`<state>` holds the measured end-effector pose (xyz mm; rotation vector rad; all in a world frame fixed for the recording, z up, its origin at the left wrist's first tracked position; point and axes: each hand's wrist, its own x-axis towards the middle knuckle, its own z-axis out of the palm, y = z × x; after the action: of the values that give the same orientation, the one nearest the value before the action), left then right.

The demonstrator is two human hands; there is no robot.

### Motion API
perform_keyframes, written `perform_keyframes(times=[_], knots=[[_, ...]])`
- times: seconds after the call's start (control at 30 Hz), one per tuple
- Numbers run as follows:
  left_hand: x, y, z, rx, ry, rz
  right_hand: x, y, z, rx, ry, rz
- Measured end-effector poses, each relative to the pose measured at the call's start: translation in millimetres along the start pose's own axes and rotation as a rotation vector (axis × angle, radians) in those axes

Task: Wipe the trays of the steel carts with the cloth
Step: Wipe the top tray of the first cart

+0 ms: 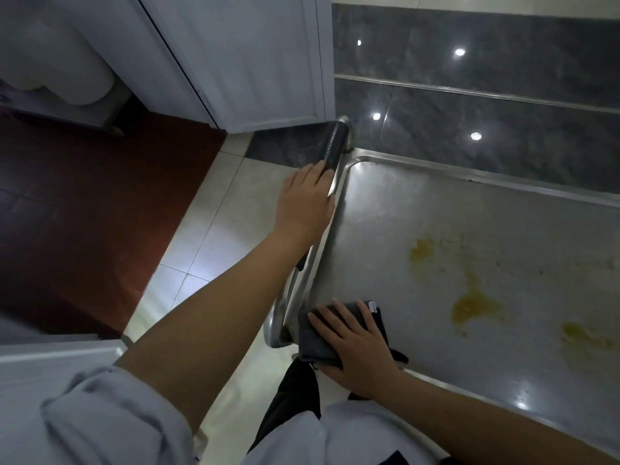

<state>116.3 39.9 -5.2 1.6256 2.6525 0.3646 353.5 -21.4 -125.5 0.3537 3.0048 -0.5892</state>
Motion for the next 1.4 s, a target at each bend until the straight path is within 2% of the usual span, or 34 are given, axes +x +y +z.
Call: perform_keyframes(times=[0.13,0.23,0.3,0.57,0.7,0.83,1.13,1.4], knots=[[-27.7,4.7,3.6,-0.080,-0.062,-0.087,-4.3,8.6,-0.6,0.004,-0.009,-0.033],[-43.2,5.3,4.7,-0.170,-0.019,-0.137,9.5,20.3,-5.2,-0.007,-0.016,-0.090],[-43.7,6.4,6.3,-0.147,0.009,-0.140,32.2,41.7,-13.3,-0.039,-0.017,-0.091],[-41.9,6.6,14.4,-0.009,0.056,-0.086,166.2,152.7,-79.5,-0.066,0.030,0.283],[-41.2,5.7,18.6,0.037,0.077,-0.079,198.9,207.0,-107.4,-0.013,0.005,0.411],[-41.0,7.8,17.4,0.063,0.096,-0.076,198.0,233.0,-122.8,-0.022,-0.040,0.430],[-41.6,8.7,20.2,0.113,0.091,-0.083,132.5,274.2,-127.5,-0.064,0.001,0.515],[-38.9,10.4,19.3,0.106,0.039,-0.099,108.8,232.9,-103.9,-0.059,0.068,0.595]])
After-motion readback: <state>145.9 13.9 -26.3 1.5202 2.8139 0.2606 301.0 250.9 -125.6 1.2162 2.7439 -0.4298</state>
